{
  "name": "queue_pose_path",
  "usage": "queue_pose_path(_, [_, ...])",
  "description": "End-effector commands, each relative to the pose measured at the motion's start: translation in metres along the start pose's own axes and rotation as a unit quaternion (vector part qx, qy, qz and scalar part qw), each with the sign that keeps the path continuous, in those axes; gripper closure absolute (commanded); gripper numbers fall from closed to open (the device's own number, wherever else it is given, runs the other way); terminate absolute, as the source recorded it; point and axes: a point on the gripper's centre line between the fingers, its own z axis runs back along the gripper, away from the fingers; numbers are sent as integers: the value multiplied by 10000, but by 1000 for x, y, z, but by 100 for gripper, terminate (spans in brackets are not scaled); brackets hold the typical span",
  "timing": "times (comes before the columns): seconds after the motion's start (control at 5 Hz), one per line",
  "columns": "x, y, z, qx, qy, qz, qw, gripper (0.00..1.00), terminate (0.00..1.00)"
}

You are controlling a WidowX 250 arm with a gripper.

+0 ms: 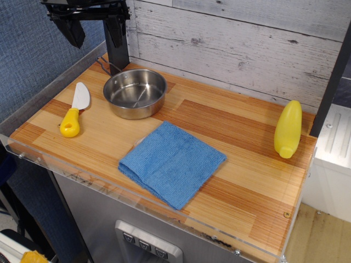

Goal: Put the towel on the right of the pan.

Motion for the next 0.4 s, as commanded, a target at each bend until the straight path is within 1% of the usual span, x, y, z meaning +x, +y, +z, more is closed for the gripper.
queue_pose_path(0.0, [0,0,0,0,0,0,10000,0,0])
queue_pose_path(0.2, [-17,-9,-3,10,22,-220,9998,0,0])
